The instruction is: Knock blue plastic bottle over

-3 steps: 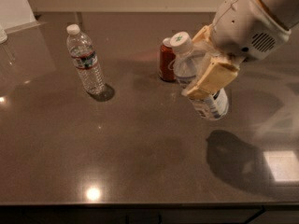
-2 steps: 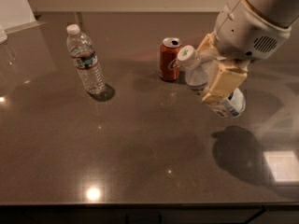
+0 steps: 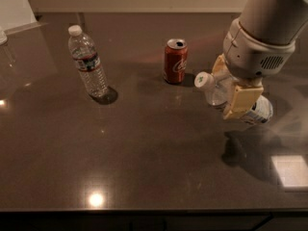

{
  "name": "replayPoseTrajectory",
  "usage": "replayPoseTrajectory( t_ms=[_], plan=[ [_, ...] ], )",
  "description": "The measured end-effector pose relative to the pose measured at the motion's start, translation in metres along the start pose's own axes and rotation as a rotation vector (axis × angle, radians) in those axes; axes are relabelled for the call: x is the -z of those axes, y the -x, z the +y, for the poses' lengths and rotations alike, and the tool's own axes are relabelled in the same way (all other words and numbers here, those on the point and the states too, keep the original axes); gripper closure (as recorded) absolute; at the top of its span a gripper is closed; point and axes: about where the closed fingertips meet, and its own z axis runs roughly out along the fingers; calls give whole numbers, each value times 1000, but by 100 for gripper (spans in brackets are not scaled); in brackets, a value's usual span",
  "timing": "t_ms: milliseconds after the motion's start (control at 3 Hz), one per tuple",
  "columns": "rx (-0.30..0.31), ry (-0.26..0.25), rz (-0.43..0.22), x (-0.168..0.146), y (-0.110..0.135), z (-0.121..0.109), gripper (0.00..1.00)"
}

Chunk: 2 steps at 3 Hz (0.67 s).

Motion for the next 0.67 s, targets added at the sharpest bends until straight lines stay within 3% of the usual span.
replayPoseTrajectory(
  t_ms=[333, 667],
  plan=[
    [30, 40, 75, -23, -6, 6, 84],
    [56, 75, 127, -45, -5, 12, 61]
  ],
)
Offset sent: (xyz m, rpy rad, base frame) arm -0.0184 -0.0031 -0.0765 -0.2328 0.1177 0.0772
